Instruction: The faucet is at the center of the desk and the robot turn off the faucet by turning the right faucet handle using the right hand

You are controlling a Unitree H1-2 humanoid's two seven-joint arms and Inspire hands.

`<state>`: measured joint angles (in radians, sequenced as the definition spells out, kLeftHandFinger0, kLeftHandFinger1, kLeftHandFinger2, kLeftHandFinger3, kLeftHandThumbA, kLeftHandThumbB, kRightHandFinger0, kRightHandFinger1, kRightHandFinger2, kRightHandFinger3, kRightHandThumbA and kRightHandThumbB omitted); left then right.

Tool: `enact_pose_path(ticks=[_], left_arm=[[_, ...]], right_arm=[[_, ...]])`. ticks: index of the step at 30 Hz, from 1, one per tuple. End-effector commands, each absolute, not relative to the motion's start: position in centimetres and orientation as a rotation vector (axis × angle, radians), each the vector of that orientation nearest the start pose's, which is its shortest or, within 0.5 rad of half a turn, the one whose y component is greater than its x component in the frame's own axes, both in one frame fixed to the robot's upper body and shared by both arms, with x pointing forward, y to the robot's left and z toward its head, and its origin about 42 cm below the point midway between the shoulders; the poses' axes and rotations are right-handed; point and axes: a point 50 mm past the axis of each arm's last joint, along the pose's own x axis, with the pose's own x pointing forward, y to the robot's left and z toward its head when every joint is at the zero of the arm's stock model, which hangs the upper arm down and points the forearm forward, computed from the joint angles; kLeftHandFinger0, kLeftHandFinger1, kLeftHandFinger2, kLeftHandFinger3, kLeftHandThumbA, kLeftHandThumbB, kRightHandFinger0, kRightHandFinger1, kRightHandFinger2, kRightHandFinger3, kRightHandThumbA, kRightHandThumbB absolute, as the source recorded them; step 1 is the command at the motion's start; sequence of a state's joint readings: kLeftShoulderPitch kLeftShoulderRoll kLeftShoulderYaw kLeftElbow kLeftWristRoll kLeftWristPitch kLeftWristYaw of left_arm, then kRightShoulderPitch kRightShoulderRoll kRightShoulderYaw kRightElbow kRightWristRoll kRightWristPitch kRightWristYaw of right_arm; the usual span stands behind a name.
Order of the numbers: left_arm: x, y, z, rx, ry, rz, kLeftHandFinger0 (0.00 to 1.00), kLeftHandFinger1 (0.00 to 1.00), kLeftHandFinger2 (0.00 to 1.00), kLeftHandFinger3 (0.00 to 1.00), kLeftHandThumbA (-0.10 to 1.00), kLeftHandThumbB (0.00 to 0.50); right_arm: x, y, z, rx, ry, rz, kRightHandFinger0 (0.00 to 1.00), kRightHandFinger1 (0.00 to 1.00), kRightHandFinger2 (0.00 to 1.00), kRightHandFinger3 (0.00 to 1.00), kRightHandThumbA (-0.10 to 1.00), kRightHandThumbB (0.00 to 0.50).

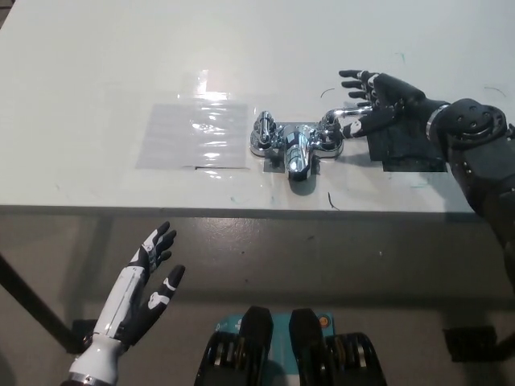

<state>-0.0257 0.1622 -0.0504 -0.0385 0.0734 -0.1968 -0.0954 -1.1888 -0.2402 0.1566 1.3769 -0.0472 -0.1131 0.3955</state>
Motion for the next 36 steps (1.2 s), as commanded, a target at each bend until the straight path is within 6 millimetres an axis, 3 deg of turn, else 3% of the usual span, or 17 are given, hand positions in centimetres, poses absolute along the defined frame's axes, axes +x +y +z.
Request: enact_pose_path(ticks=[1, 4, 7, 17, 19, 24, 33, 36], left_arm=[[29.3, 23.8, 14.1, 0.262, -0.313, -0.196, 1.0, 1.0, 1.0, 1.0, 0.79, 0.211], [29.3, 23.8, 14.2, 0.266, -0.315, -0.198, 1.0, 1.0, 1.0, 1.0, 0.8, 0.21], [29.4, 23.7, 14.3, 0.259, -0.319, -0.2, 1.0, 1.0, 1.0, 1.0, 0.8, 0.214], [29.7, 23.6, 14.5, 0.266, -0.322, -0.21, 1.0, 1.0, 1.0, 1.0, 0.8, 0.216], [29.7, 23.7, 14.5, 0.265, -0.319, -0.212, 1.0, 1.0, 1.0, 1.0, 0.8, 0.217], [29.7, 23.7, 14.5, 0.263, -0.316, -0.212, 1.0, 1.0, 1.0, 1.0, 0.78, 0.214], [29.7, 23.8, 14.5, 0.263, -0.323, -0.216, 1.0, 1.0, 1.0, 1.0, 0.77, 0.211], [29.7, 23.9, 14.6, 0.271, -0.322, -0.211, 1.0, 1.0, 1.0, 1.0, 0.77, 0.217]], right_arm=[[58.4, -21.7, 28.1, -0.467, 0.086, 0.448, 1.0, 1.0, 1.0, 1.0, 1.0, 0.399], [58.5, -21.6, 28.3, -0.43, 0.103, 0.45, 1.0, 1.0, 1.0, 1.0, 1.0, 0.402], [58.6, -21.2, 28.7, -0.371, 0.117, 0.467, 1.0, 1.0, 1.0, 1.0, 1.0, 0.437], [58.7, -19.6, 30.1, -0.189, 0.093, 0.55, 1.0, 1.0, 1.0, 1.0, 1.0, 0.455], [58.7, -19.4, 30.4, -0.161, 0.083, 0.565, 1.0, 1.0, 1.0, 1.0, 1.0, 0.439], [58.8, -19.3, 30.8, -0.142, 0.08, 0.577, 1.0, 1.0, 1.0, 1.0, 1.0, 0.42], [58.7, -18.9, 30.0, -0.15, 0.121, 0.577, 1.0, 1.0, 1.0, 1.0, 1.0, 0.446], [58.6, -18.3, 29.9, -0.158, 0.121, 0.591, 1.0, 1.0, 1.0, 1.0, 1.0, 0.431]])
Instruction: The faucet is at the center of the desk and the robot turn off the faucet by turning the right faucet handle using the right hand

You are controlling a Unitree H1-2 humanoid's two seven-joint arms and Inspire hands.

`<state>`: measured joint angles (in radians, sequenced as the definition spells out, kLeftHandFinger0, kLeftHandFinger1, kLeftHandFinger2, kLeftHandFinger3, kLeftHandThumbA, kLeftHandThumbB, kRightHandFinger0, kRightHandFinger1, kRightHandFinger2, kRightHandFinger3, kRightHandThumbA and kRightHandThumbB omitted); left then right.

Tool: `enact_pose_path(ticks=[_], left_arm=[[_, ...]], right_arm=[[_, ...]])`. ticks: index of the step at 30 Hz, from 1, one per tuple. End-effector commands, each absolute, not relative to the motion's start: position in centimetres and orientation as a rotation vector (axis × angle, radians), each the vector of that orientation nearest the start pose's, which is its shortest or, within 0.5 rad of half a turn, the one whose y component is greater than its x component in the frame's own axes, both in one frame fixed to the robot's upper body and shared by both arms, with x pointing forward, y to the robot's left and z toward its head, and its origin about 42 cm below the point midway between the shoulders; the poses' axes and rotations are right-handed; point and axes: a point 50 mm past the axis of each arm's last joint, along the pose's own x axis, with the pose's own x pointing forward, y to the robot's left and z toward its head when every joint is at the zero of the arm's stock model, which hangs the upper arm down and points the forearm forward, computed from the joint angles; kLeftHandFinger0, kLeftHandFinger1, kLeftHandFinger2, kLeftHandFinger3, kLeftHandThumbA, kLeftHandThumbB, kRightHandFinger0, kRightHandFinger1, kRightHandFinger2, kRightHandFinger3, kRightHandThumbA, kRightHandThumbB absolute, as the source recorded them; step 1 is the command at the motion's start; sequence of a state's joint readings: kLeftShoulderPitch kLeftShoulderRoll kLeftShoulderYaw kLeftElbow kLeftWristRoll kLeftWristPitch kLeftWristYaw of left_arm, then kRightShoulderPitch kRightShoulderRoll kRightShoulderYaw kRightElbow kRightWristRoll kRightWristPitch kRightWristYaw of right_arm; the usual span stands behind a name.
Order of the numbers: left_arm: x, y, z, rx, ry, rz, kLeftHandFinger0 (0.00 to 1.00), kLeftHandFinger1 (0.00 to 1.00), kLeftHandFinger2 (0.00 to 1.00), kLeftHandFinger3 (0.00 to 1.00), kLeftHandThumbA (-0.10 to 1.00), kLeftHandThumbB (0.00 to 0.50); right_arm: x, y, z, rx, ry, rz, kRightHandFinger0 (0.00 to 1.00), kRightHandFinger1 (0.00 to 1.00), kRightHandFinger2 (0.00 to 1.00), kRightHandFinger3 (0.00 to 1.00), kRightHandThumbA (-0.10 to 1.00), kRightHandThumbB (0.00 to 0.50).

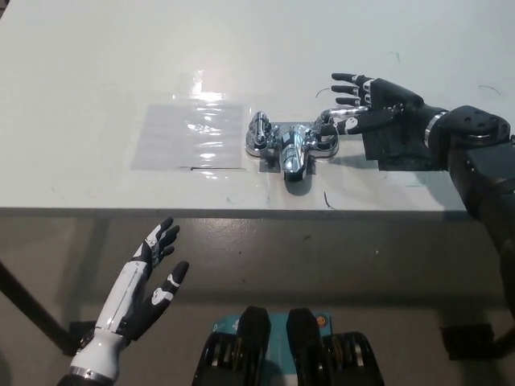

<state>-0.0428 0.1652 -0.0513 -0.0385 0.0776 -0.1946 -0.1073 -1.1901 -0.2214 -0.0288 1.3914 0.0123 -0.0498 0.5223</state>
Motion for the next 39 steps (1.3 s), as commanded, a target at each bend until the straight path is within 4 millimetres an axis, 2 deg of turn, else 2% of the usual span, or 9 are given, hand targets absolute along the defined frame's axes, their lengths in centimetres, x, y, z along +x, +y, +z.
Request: enact_pose_path(ticks=[1, 4, 8, 12, 21, 25, 30, 35, 39], left_arm=[[29.7, 23.9, 14.6, 0.263, -0.318, -0.212, 1.0, 1.0, 1.0, 1.0, 0.76, 0.215], [29.8, 23.9, 14.6, 0.262, -0.319, -0.218, 1.0, 1.0, 1.0, 1.0, 0.76, 0.213], [29.9, 23.9, 14.7, 0.253, -0.317, -0.219, 1.0, 1.0, 1.0, 1.0, 0.76, 0.216], [29.8, 24.0, 14.7, 0.255, -0.315, -0.215, 1.0, 1.0, 1.0, 1.0, 0.76, 0.214], [29.9, 24.1, 14.7, 0.254, -0.314, -0.217, 1.0, 1.0, 1.0, 1.0, 0.77, 0.218], [30.1, 24.1, 14.8, 0.257, -0.317, -0.214, 1.0, 1.0, 1.0, 1.0, 0.77, 0.223], [30.0, 24.1, 14.9, 0.267, -0.314, -0.214, 1.0, 1.0, 1.0, 1.0, 0.78, 0.225], [30.0, 24.1, 14.8, 0.266, -0.318, -0.216, 1.0, 1.0, 1.0, 1.0, 0.78, 0.215], [29.9, 24.1, 14.8, 0.259, -0.317, -0.218, 1.0, 1.0, 1.0, 1.0, 0.78, 0.225]], right_arm=[[58.5, -18.1, 29.8, -0.161, 0.118, 0.602, 1.0, 1.0, 1.0, 1.0, 1.0, 0.434], [58.3, -17.5, 29.3, -0.19, 0.115, 0.636, 1.0, 1.0, 1.0, 1.0, 1.0, 0.443], [57.7, -15.9, 28.5, -0.225, 0.09, 0.73, 1.0, 1.0, 1.0, 1.0, 1.0, 0.411], [57.0, -14.5, 27.6, -0.257, 0.071, 0.786, 1.0, 1.0, 1.0, 1.0, 1.0, 0.405], [55.5, -12.7, 24.6, -0.228, 0.044, 0.696, 1.0, 1.0, 1.0, 1.0, 1.0, 0.364], [55.1, -12.2, 24.5, -0.214, 0.035, 0.709, 1.0, 1.0, 1.0, 1.0, 1.0, 0.347], [54.8, -12.1, 24.4, -0.225, 0.013, 0.705, 1.0, 1.0, 1.0, 1.0, 1.0, 0.363], [54.3, -11.7, 24.4, -0.256, -0.048, 0.673, 1.0, 1.0, 1.0, 1.0, 1.0, 0.346], [53.4, -10.4, 24.1, -0.23, -0.09, 0.609, 1.0, 1.0, 1.0, 1.0, 1.0, 0.365]])
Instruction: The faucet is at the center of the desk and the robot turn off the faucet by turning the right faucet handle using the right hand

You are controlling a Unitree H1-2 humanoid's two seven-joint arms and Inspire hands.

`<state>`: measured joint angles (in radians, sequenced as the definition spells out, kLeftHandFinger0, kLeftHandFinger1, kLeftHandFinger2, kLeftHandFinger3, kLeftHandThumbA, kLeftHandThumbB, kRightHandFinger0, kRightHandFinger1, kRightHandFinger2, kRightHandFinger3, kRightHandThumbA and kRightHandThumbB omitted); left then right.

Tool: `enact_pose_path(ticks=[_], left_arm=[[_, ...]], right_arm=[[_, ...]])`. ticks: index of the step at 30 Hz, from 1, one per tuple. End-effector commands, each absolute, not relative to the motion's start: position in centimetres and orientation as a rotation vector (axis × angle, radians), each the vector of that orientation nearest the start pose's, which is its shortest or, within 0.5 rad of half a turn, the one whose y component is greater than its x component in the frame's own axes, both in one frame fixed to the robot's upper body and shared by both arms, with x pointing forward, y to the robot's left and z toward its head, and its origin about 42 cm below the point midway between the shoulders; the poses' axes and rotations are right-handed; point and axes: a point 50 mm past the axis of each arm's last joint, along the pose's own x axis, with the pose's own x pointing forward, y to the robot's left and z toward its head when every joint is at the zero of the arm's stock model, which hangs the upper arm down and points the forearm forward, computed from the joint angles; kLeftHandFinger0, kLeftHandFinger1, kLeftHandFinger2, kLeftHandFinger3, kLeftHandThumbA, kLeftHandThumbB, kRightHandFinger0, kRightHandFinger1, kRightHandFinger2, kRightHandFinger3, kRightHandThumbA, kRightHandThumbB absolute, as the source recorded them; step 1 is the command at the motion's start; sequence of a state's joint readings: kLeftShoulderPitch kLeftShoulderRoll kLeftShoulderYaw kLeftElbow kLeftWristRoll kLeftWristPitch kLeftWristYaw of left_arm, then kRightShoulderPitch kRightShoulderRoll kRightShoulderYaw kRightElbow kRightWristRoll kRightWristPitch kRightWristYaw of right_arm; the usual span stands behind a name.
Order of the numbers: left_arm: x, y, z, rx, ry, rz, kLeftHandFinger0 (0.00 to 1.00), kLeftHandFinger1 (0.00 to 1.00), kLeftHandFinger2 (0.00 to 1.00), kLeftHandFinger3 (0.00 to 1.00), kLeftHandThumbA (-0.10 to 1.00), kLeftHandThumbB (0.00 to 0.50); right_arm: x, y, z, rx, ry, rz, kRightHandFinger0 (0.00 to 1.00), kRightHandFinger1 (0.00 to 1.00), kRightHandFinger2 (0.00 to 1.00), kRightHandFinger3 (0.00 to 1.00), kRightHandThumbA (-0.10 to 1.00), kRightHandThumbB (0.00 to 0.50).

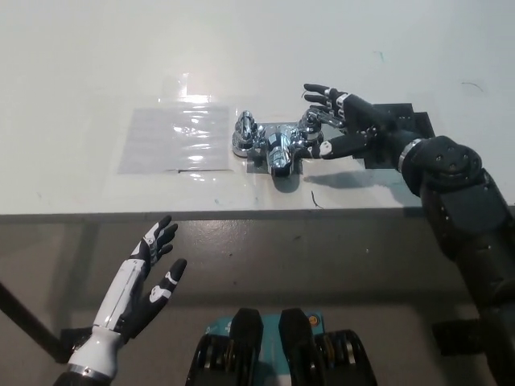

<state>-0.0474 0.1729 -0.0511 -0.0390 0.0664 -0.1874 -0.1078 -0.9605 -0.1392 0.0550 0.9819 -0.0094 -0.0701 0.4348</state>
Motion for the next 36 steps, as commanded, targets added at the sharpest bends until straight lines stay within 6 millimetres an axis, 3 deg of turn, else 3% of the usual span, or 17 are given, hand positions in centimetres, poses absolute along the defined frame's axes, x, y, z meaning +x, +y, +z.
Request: enact_pose_path(ticks=[1, 12, 15, 16, 18, 20, 22, 25, 33, 36], left_arm=[[30.0, 24.1, 14.9, 0.262, -0.318, -0.218, 1.0, 1.0, 1.0, 1.0, 0.78, 0.224], [30.0, 24.1, 15.1, 0.265, -0.322, -0.214, 1.0, 1.0, 1.0, 1.0, 0.79, 0.225], [30.0, 24.2, 15.2, 0.266, -0.325, -0.212, 1.0, 1.0, 1.0, 1.0, 0.79, 0.231], [30.1, 24.2, 15.3, 0.269, -0.326, -0.213, 1.0, 1.0, 1.0, 1.0, 0.79, 0.231], [30.1, 24.2, 15.3, 0.278, -0.332, -0.216, 1.0, 1.0, 1.0, 1.0, 0.79, 0.222], [30.1, 24.3, 15.3, 0.271, -0.33, -0.216, 1.0, 1.0, 1.0, 1.0, 0.79, 0.226], [30.2, 24.3, 15.3, 0.269, -0.329, -0.215, 1.0, 1.0, 1.0, 1.0, 0.79, 0.229], [30.2, 24.2, 15.3, 0.263, -0.328, -0.217, 1.0, 1.0, 1.0, 1.0, 0.79, 0.23], [30.4, 24.5, 15.7, 0.274, -0.335, -0.218, 1.0, 1.0, 1.0, 1.0, 0.78, 0.233], [30.5, 24.4, 15.7, 0.275, -0.336, -0.218, 1.0, 1.0, 1.0, 1.0, 0.78, 0.235]], right_arm=[[53.2, -10.0, 24.1, -0.205, -0.093, 0.58, 1.0, 1.0, 1.0, 1.0, 1.0, 0.383], [50.5, -5.5, 24.7, -0.058, -0.119, 0.305, 1.0, 1.0, 1.0, 1.0, 1.0, 0.432], [49.8, -4.0, 24.9, 0.005, -0.158, 0.178, 1.0, 1.0, 1.0, 1.0, 1.0, 0.337], [49.6, -3.6, 25.1, 0.026, -0.16, 0.129, 1.0, 1.0, 1.0, 1.0, 1.0, 0.329], [49.2, -2.7, 25.4, 0.04, -0.202, 0.018, 1.0, 1.0, 1.0, 1.0, 1.0, 0.244], [49.0, -1.8, 25.5, 0.062, -0.211, -0.04, 1.0, 1.0, 1.0, 1.0, 1.0, 0.212], [48.8, -1.3, 25.7, 0.072, -0.212, -0.094, 1.0, 1.0, 1.0, 1.0, 1.0, 0.207], [48.5, -0.4, 26.0, 0.153, -0.237, -0.134, 1.0, 1.0, 1.0, 1.0, 1.0, 0.148], [48.6, 0.0, 25.9, 0.185, -0.252, -0.205, 1.0, 1.0, 1.0, 1.0, 1.0, 0.151], [48.6, -0.4, 25.8, 0.172, -0.259, -0.228, 1.0, 1.0, 1.0, 1.0, 1.0, 0.121]])
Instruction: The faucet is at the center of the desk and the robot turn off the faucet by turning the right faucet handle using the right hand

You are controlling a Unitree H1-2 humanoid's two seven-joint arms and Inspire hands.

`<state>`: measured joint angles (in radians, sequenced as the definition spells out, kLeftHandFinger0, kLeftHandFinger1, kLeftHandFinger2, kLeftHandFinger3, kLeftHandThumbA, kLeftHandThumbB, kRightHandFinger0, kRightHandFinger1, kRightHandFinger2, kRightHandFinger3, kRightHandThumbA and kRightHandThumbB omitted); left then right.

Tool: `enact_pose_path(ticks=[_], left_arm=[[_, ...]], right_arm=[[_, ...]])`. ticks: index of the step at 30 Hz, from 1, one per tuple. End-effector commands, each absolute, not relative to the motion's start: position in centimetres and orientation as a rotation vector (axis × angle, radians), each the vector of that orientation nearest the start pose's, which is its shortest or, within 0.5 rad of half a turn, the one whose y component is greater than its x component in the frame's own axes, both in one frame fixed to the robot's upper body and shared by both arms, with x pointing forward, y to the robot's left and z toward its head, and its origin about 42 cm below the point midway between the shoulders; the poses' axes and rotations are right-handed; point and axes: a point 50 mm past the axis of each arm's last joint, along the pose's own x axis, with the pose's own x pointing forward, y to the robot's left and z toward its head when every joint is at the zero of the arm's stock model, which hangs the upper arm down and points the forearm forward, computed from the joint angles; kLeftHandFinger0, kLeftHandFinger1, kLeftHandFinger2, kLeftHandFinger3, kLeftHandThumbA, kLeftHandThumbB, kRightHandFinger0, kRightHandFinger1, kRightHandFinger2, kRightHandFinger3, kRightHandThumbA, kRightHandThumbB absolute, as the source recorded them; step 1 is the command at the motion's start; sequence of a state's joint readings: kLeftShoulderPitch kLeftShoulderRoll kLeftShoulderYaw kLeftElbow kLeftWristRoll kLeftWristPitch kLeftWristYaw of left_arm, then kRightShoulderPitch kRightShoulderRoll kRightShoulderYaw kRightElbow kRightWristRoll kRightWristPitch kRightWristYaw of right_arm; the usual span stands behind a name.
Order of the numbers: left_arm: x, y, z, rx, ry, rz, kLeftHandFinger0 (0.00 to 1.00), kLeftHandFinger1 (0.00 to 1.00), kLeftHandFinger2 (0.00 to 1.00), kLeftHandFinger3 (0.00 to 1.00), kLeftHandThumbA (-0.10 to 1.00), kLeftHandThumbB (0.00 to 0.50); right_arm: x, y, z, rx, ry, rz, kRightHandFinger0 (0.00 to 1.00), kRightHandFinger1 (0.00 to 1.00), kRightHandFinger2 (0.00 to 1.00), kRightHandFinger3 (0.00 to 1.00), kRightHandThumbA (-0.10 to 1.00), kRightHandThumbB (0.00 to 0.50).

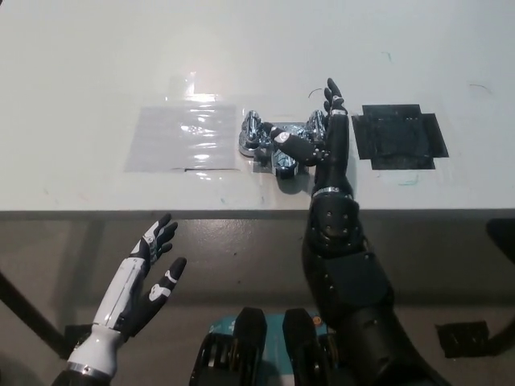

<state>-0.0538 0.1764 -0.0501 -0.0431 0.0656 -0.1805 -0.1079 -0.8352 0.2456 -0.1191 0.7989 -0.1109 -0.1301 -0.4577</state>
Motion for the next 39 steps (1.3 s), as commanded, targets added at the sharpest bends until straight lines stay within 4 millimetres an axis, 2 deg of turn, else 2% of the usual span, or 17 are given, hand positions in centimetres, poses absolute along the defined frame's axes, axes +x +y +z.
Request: enact_pose_path(ticks=[1, 5, 11, 16, 18, 20, 21, 23, 25, 27, 28, 29, 31, 34, 36, 37, 39], left_arm=[[30.4, 24.4, 15.6, 0.275, -0.336, -0.219, 1.0, 1.0, 1.0, 1.0, 0.78, 0.234], [30.4, 24.4, 15.6, 0.269, -0.337, -0.22, 1.0, 1.0, 1.0, 1.0, 0.77, 0.23], [30.6, 24.5, 15.8, 0.284, -0.337, -0.223, 1.0, 1.0, 1.0, 1.0, 0.78, 0.23], [30.5, 24.7, 15.6, 0.285, -0.34, -0.223, 1.0, 1.0, 1.0, 1.0, 0.78, 0.224], [30.4, 24.8, 15.4, 0.28, -0.334, -0.222, 1.0, 1.0, 1.0, 1.0, 0.78, 0.223], [30.3, 24.8, 15.3, 0.275, -0.326, -0.218, 1.0, 1.0, 1.0, 1.0, 0.77, 0.231], [30.0, 24.8, 15.2, 0.276, -0.321, -0.216, 1.0, 1.0, 1.0, 1.0, 0.77, 0.231], [30.0, 24.9, 15.2, 0.273, -0.32, -0.214, 1.0, 1.0, 1.0, 1.0, 0.77, 0.233], [30.1, 25.0, 15.2, 0.269, -0.323, -0.209, 1.0, 1.0, 1.0, 1.0, 0.77, 0.228], [30.0, 25.1, 15.2, 0.268, -0.319, -0.206, 1.0, 1.0, 1.0, 1.0, 0.77, 0.235], [30.0, 25.2, 15.2, 0.267, -0.314, -0.205, 1.0, 1.0, 1.0, 1.0, 0.78, 0.235], [30.1, 25.2, 15.3, 0.266, -0.316, -0.203, 1.0, 1.0, 1.0, 1.0, 0.78, 0.233], [30.3, 25.2, 15.5, 0.269, -0.322, -0.199, 1.0, 1.0, 1.0, 1.0, 0.78, 0.232], [30.1, 25.1, 15.3, 0.273, -0.32, -0.205, 1.0, 1.0, 1.0, 1.0, 0.8, 0.224], [30.4, 24.8, 15.3, 0.262, -0.325, -0.208, 1.0, 1.0, 1.0, 1.0, 0.79, 0.216], [30.5, 24.8, 15.4, 0.255, -0.331, -0.211, 1.0, 1.0, 1.0, 1.0, 0.78, 0.208], [30.8, 24.7, 15.6, 0.269, -0.334, -0.214, 1.0, 1.0, 1.0, 1.0, 0.81, 0.212]], right_arm=[[48.6, -0.5, 25.7, 0.155, -0.262, -0.234, 1.0, 1.0, 1.0, 1.0, 1.0, 0.108], [48.7, -1.0, 25.6, 0.16, -0.284, -0.256, 1.0, 1.0, 1.0, 1.0, 1.0, 0.108], [48.8, -3.6, 27.2, 0.089, -0.407, -0.347, 1.0, 1.0, 1.0, 1.0, 1.0, 0.124], [48.0, -7.2, 30.2, 0.045, -0.632, -0.42, 1.0, 1.0, 1.0, 1.0, 1.0, 0.111], [47.7, -8.0, 30.6, 0.019, -0.674, -0.451, 1.0, 1.0, 1.0, 1.0, 1.0, 0.11], [47.2, -9.3, 31.4, -0.025, -0.72, -0.507, 1.0, 1.0, 1.0, 1.0, 1.0, 0.124], [46.7, -10.8, 32.2, -0.021, -0.755, -0.542, 1.0, 1.0, 1.0, 1.0, 1.0, 0.134], [46.3, -11.7, 32.8, -0.008, -0.786, -0.55, 1.0, 1.0, 1.0, 1.0, 1.0, 0.14], [45.2, -13.7, 34.3, 0.01, -0.839, -0.559, 1.0, 1.0, 1.0, 1.0, 1.0, 0.166], [44.5, -14.2, 34.6, 0.008, -0.856, -0.563, 1.0, 1.0, 1.0, 1.0, 1.0, 0.17], [42.9, -14.9, 35.5, 0.018, -0.913, -0.554, 1.0, 1.0, 1.0, 1.0, 1.0, 0.18], [41.6, -15.3, 35.8, 0.024, -0.938, -0.502, 1.0, 1.0, 1.0, 1.0, 1.0, 0.22], [39.2, -16.0, 35.9, -0.037, -1.002, -0.43, 1.0, 1.0, 1.0, 1.0, 1.0, 0.244], [35.7, -17.0, 34.2, -0.035, -1.028, -0.306, 1.0, 1.0, 1.0, 1.0, 1.0, 0.228], [34.2, -17.5, 33.0, -0.056, -1.006, -0.252, 1.0, 1.0, 1.0, 1.0, 1.0, 0.215], [33.5, -18.0, 31.9, -0.069, -1.001, -0.216, 1.0, 1.0, 1.0, 1.0, 1.0, 0.183], [32.6, -18.6, 30.3, -0.087, -0.973, -0.185, 1.0, 1.0, 1.0, 1.0, 1.0, 0.162]])
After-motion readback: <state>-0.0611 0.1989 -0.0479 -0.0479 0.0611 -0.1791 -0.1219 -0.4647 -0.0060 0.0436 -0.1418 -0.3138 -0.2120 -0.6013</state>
